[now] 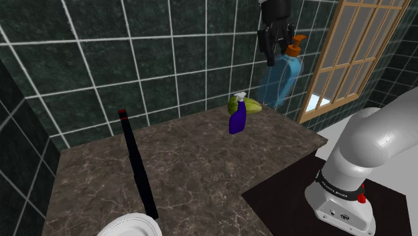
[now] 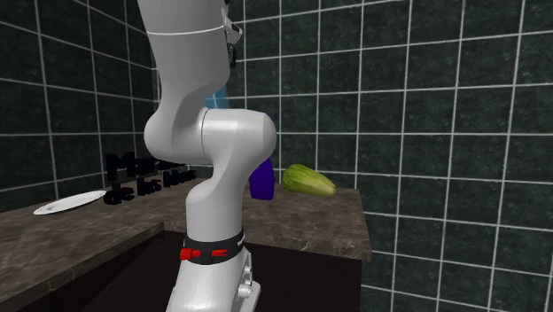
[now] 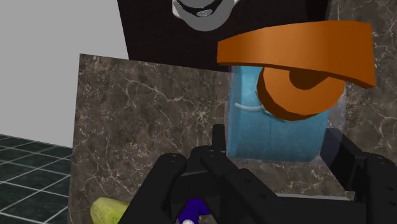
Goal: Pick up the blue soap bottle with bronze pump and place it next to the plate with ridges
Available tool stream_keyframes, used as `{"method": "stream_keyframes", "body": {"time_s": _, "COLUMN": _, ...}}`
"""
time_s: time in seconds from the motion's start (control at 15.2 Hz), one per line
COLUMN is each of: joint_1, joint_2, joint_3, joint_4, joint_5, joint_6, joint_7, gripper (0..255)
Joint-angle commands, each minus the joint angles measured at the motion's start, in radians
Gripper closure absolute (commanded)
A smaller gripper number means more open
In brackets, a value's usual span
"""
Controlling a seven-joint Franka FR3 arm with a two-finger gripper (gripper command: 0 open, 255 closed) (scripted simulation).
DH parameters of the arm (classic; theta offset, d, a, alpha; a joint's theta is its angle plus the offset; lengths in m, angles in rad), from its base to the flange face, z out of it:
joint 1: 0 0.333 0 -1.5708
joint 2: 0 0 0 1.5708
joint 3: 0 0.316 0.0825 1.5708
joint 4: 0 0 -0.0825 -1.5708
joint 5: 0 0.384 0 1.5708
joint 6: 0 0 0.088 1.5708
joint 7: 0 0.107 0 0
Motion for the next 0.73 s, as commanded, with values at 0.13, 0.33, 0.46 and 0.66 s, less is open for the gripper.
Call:
{"method": "stream_keyframes", "body": {"time_s": 0.13, "joint_1": 0.023, "joint_2": -0.011, "joint_3": 0.077, "joint_4": -0.003, "joint_5": 0.072, "joint_6": 0.002, "joint_7": 0.105, "gripper": 255}}
{"method": "stream_keyframes", "body": {"time_s": 0.33, "joint_1": 0.039, "joint_2": -0.007, "joint_3": 0.136, "joint_4": 0.010, "joint_5": 0.124, "joint_6": 0.003, "joint_7": 0.185, "gripper": 255}}
{"method": "stream_keyframes", "body": {"time_s": 0.46, "joint_1": 0.049, "joint_2": 0.000, "joint_3": 0.177, "joint_4": 0.024, "joint_5": 0.157, "joint_6": 0.006, "joint_7": 0.239, "gripper": 255}}
{"method": "stream_keyframes", "body": {"time_s": 0.66, "joint_1": 0.063, "joint_2": 0.021, "joint_3": 0.241, "joint_4": 0.052, "joint_5": 0.203, "joint_6": 0.015, "joint_7": 0.322, "gripper": 255}}
